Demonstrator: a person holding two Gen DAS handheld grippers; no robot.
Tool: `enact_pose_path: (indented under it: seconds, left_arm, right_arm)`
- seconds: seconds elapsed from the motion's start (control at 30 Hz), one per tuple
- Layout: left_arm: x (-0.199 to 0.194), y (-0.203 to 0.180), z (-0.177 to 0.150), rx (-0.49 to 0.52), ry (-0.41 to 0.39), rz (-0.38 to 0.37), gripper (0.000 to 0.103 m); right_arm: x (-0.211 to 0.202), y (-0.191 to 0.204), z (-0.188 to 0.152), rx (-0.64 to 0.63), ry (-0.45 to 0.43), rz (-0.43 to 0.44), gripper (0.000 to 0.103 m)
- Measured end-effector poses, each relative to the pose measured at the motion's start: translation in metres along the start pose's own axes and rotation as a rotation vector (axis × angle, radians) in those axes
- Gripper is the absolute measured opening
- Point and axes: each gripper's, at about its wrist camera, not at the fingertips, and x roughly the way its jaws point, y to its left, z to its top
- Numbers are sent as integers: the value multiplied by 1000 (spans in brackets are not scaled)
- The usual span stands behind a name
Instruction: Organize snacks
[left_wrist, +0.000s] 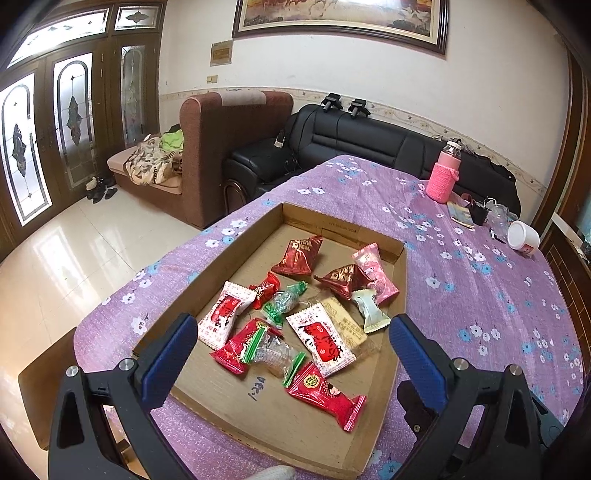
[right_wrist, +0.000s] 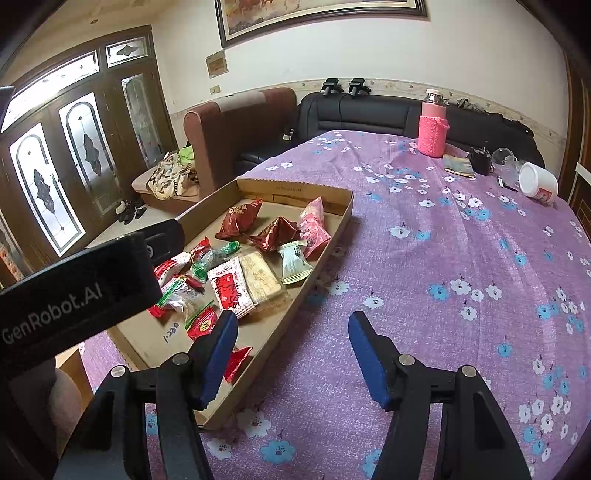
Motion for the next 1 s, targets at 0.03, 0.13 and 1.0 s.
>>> enact_pose_path:
  seconds: [0.03, 0.13, 1.0]
  left_arm:
    - [1, 0, 0, 1, 1, 0, 103]
    - [2, 0, 0, 1, 4, -2, 103]
    - [13, 2, -4, 2, 46, -25, 103]
  right_arm:
    - [0, 0, 0, 0, 1, 0, 67]
    - [1, 1, 0, -2, 4, 1, 67]
    - [7, 5, -2, -8, 17, 7, 67]
